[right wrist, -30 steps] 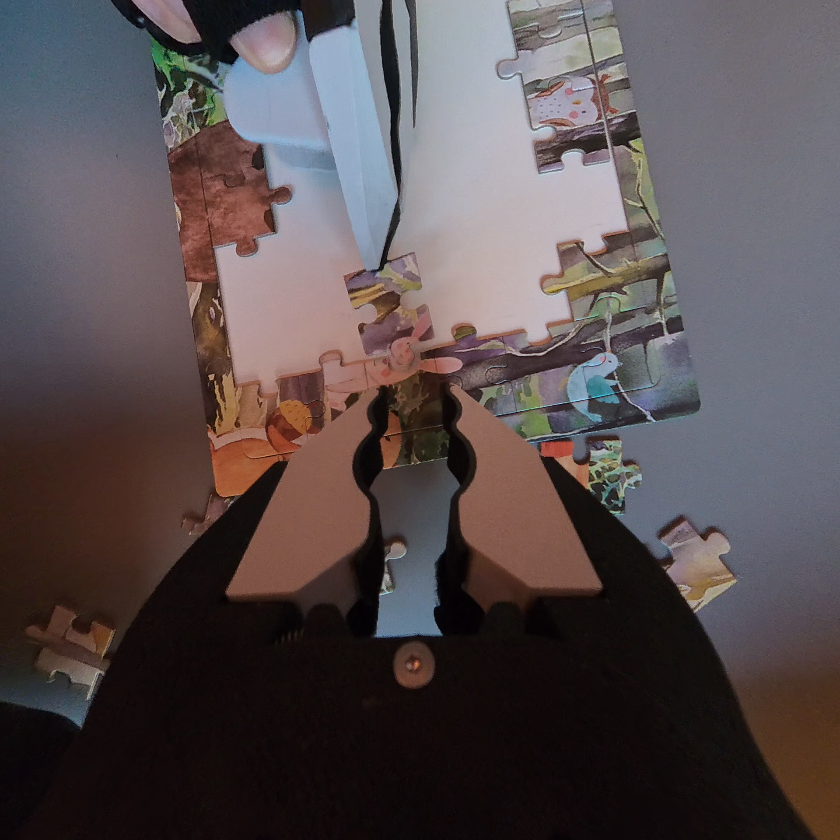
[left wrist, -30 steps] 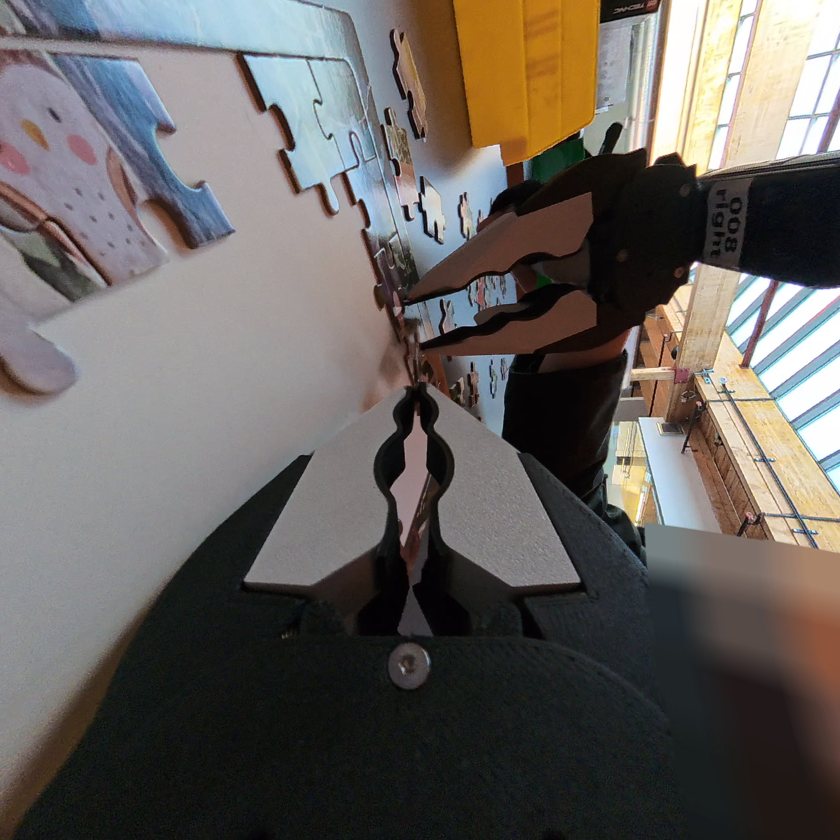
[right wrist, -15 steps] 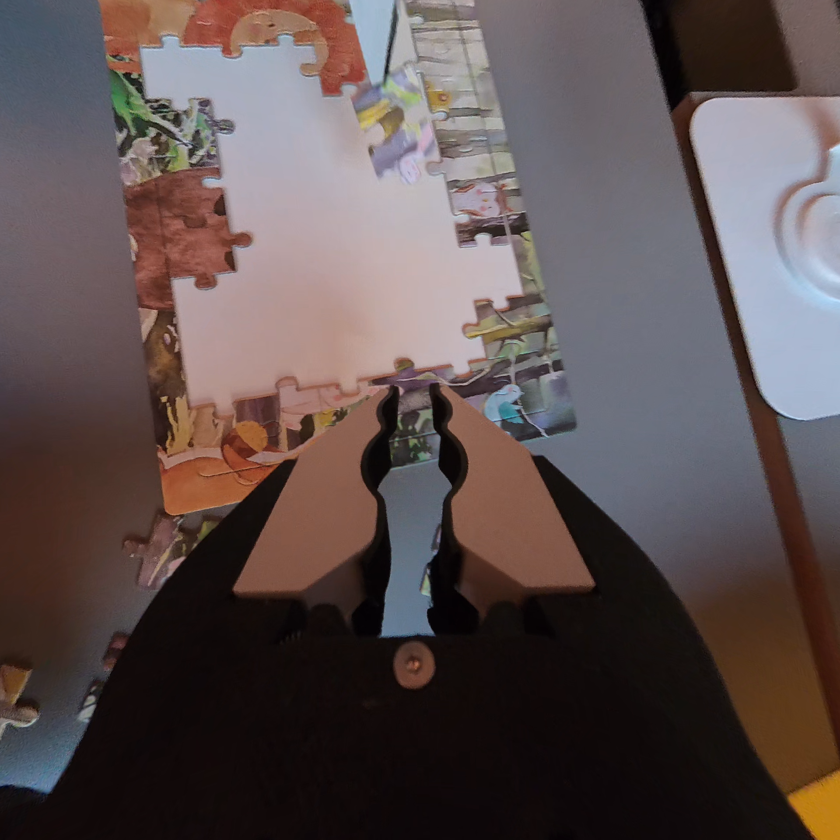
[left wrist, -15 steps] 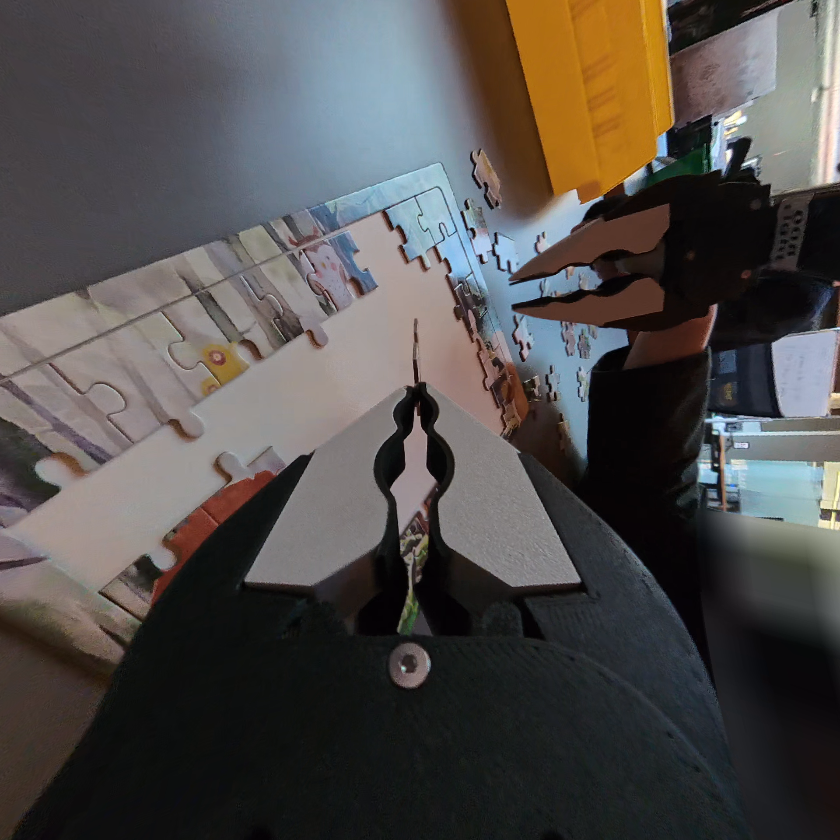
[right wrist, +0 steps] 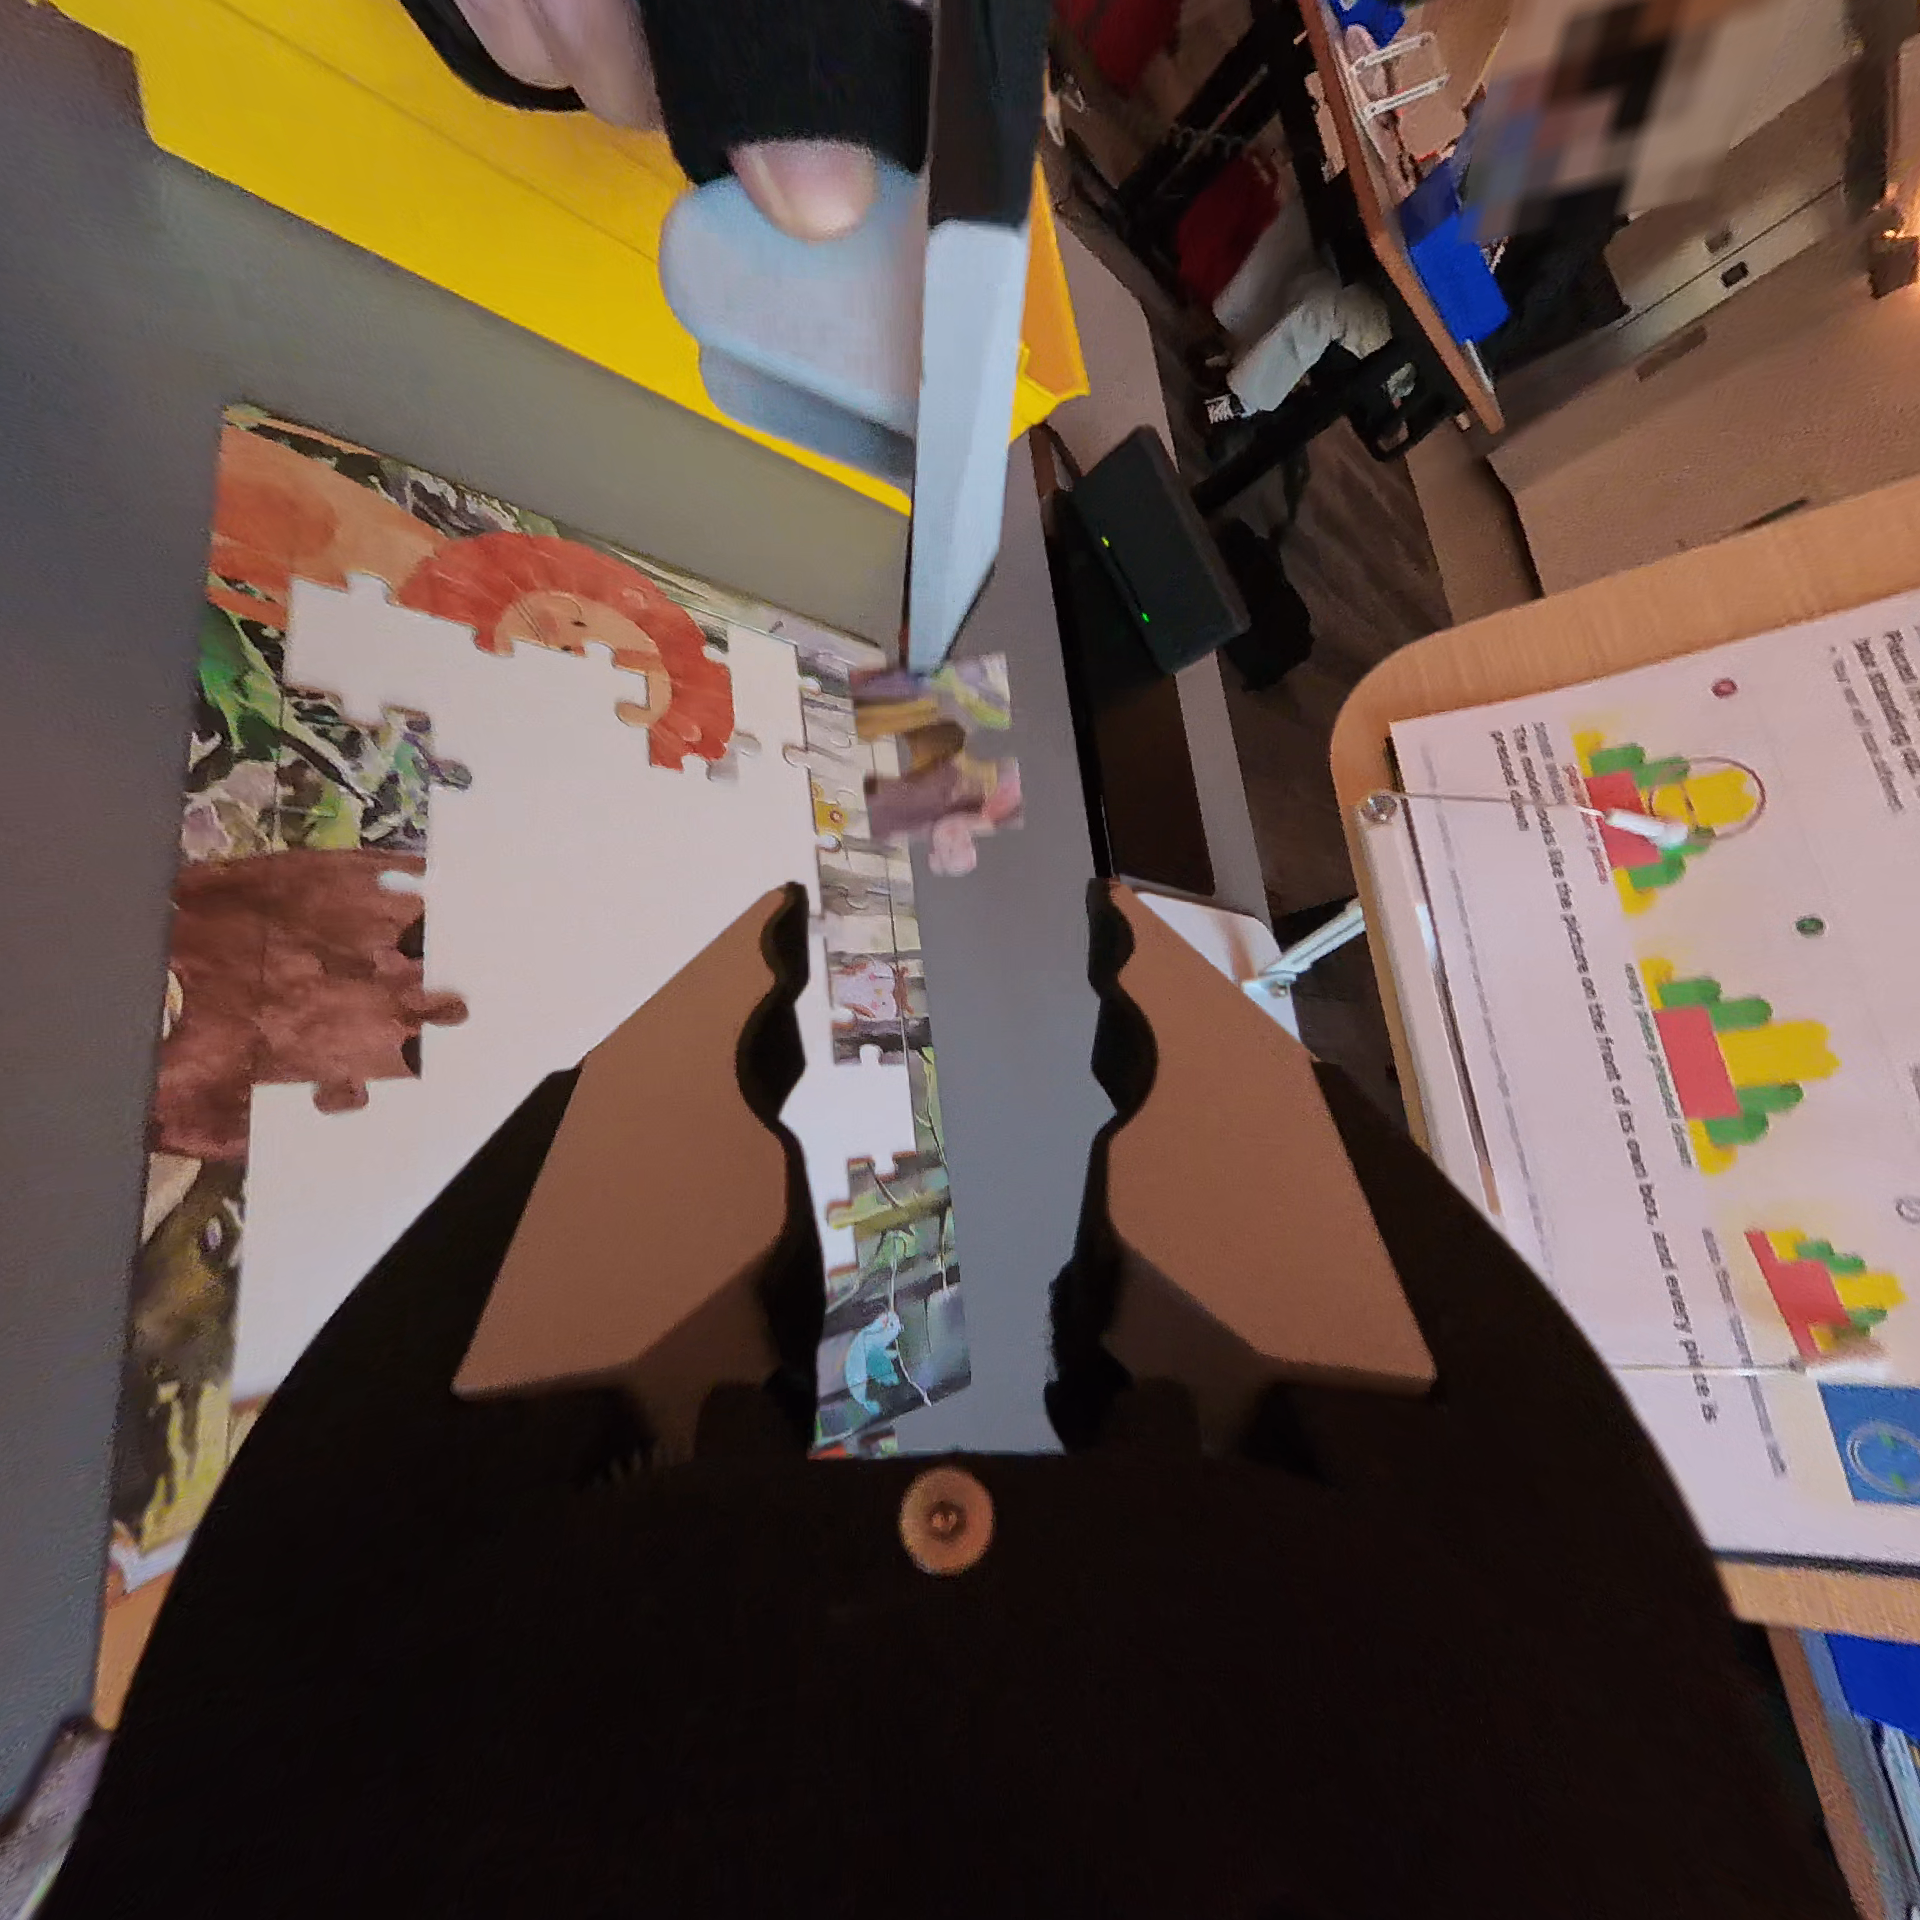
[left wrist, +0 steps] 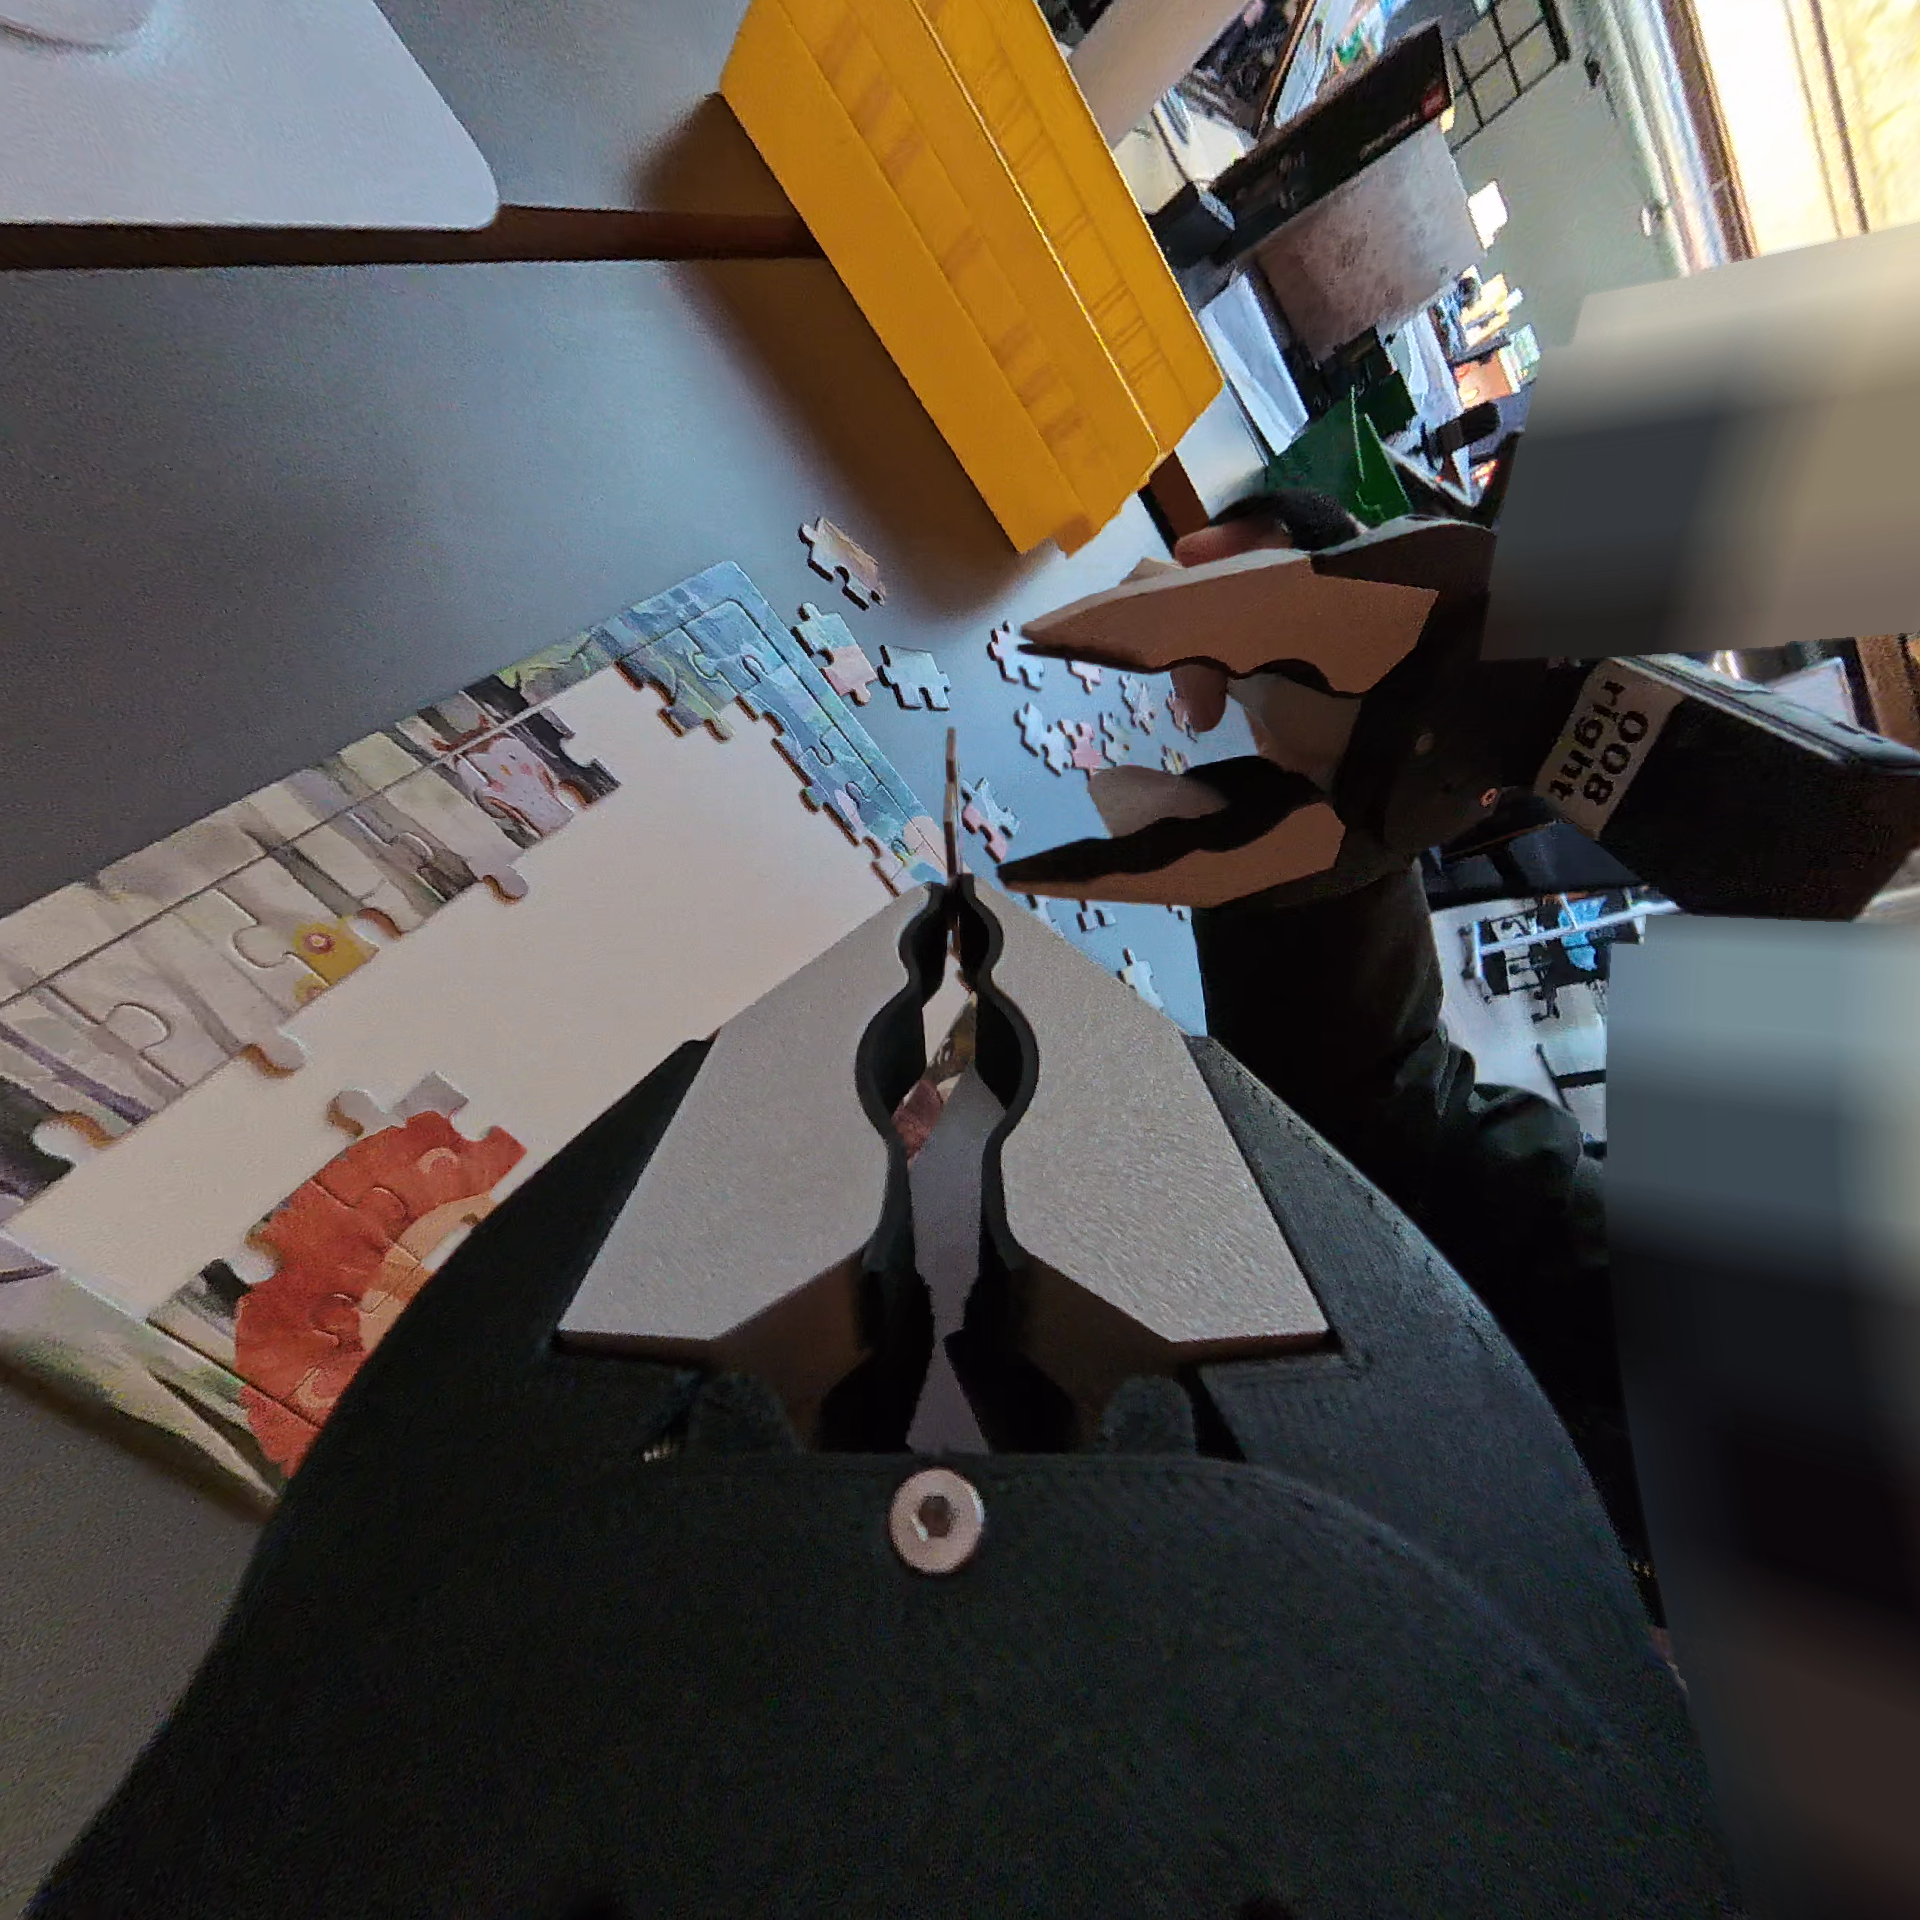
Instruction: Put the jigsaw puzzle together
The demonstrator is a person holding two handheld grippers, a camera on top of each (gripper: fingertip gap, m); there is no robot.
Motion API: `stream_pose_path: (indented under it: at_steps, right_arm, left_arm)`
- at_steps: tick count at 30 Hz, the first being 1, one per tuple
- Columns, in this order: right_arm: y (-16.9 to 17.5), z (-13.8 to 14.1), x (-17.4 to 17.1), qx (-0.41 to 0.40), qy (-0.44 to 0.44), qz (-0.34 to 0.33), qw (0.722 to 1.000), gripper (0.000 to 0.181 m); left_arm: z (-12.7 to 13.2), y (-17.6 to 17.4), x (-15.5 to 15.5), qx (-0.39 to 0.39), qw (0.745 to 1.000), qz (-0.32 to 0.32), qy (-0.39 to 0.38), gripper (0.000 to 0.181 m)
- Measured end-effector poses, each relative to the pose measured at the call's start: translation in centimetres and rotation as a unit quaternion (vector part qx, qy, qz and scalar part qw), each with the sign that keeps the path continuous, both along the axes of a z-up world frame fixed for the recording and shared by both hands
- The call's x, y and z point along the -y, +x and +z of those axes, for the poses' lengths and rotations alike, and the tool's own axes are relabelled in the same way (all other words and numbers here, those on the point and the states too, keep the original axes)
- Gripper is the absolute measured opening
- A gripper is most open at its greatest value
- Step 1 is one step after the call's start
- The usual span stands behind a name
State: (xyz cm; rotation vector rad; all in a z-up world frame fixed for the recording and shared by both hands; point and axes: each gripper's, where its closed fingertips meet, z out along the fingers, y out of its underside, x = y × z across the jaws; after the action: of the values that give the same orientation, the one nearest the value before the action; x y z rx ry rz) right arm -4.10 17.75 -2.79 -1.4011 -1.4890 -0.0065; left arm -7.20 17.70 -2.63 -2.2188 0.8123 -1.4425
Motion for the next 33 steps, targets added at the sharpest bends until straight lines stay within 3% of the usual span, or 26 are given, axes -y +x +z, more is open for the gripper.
stream_pose_path:
  at_steps: [5, 10, 18, 20, 33]
  right_arm:
    - [-0.8, -1.1, -0.3, 0.019, -0.013, -0.012, 1.000, 0.047]
    - [-0.6, -1.4, -0.3, 0.021, -0.014, -0.010, 1.000, 0.023]
    - [-0.4, -1.1, 0.4, 0.024, -0.028, -0.003, 0.999, 0.031]
    - [-0.1, -1.3, 0.9, 0.039, -0.038, 0.004, 0.998, 0.009]
    - [2.4, -1.5, 2.0, 0.081, -0.075, -0.008, 0.994, 0.009]
  left_arm:
    - [0.1, 0.6, 0.8, 0.001, 1.000, -0.016, -0.003, 0.000]
    - [0.2, 0.8, 1.1, 0.017, 0.999, -0.028, -0.019, 0.000]
    - [0.7, 1.0, 1.2, 0.035, 0.999, -0.033, -0.019, 0.000]
    - [0.7, 1.1, 1.3, 0.033, 0.999, -0.036, -0.017, 0.000]
    - [0.3, 3.3, 2.7, 0.048, 0.996, -0.073, -0.013, 0.000]
